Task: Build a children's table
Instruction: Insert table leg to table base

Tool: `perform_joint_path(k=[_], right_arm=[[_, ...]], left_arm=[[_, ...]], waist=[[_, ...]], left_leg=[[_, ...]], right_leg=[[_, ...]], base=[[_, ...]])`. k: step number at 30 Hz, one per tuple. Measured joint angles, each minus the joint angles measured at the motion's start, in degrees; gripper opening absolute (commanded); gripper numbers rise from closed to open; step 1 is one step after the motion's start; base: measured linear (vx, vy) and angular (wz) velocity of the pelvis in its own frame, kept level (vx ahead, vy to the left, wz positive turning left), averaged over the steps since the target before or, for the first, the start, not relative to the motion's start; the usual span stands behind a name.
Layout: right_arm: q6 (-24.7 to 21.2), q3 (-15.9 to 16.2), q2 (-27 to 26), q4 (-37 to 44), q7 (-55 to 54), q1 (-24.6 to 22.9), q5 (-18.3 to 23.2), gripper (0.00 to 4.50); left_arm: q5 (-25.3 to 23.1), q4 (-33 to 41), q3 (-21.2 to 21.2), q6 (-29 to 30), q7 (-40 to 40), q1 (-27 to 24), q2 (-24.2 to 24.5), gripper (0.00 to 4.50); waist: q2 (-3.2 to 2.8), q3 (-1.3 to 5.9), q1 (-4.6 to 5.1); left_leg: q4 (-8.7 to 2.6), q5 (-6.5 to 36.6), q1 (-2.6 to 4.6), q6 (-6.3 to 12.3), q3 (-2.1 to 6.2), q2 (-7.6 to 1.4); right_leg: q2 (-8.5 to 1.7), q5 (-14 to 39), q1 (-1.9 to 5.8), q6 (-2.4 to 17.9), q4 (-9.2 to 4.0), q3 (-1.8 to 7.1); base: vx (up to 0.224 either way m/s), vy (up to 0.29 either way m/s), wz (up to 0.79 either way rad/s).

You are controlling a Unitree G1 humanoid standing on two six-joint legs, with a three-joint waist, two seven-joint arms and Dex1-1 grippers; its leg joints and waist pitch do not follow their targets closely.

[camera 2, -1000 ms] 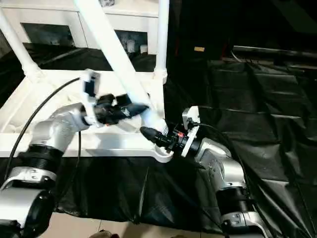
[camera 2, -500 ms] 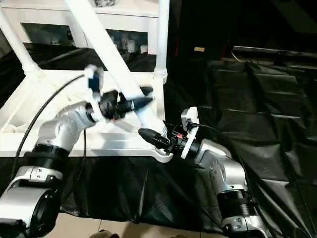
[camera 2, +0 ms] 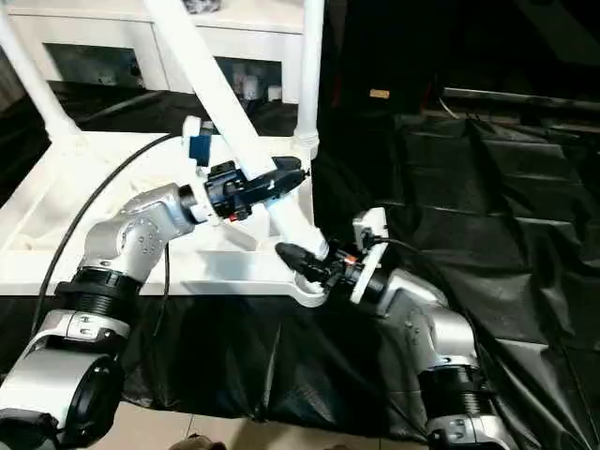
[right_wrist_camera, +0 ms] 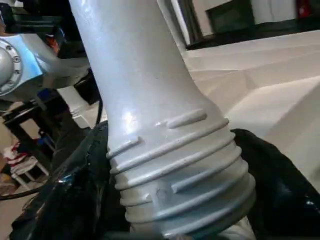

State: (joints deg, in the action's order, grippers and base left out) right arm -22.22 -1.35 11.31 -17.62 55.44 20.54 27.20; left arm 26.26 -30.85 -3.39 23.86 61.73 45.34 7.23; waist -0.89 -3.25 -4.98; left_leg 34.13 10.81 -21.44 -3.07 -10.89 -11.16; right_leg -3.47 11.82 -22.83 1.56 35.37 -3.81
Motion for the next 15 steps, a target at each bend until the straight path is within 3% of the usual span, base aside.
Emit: perform_joint_path(k=[6,15], right_arm=[[-1.37,-1.26,-0.37,3.72,-2.34,1.72,1.24,4.29],[-6.39,-1.49,4.32,4.87,-2.46,5.47,1.93,4.48]], left_arm=[[-3.61,2.20,1.08,2.18,-6.28,-0.01,0.86,1.93],[-3.61,2.07,0.90,6.17,-10.37,1.96,2.45,1.93]], waist=[[-0.01,0.01,0.14],[0.04,0.00,-0.18]], left_leg=[[0.00,-0.01,0.02,0.01,0.01,-0.01],[0.07,-0.02,-0.05,0.04,0.02,0.01]], right_leg=[[0.01,0.00,0.01,0.00,0.04,0.00],[0.00,-0.01,0.02,-0.02,0.03,0.00]], base=[[0.000,0.000,0.00],[0.000,0.000,0.00]])
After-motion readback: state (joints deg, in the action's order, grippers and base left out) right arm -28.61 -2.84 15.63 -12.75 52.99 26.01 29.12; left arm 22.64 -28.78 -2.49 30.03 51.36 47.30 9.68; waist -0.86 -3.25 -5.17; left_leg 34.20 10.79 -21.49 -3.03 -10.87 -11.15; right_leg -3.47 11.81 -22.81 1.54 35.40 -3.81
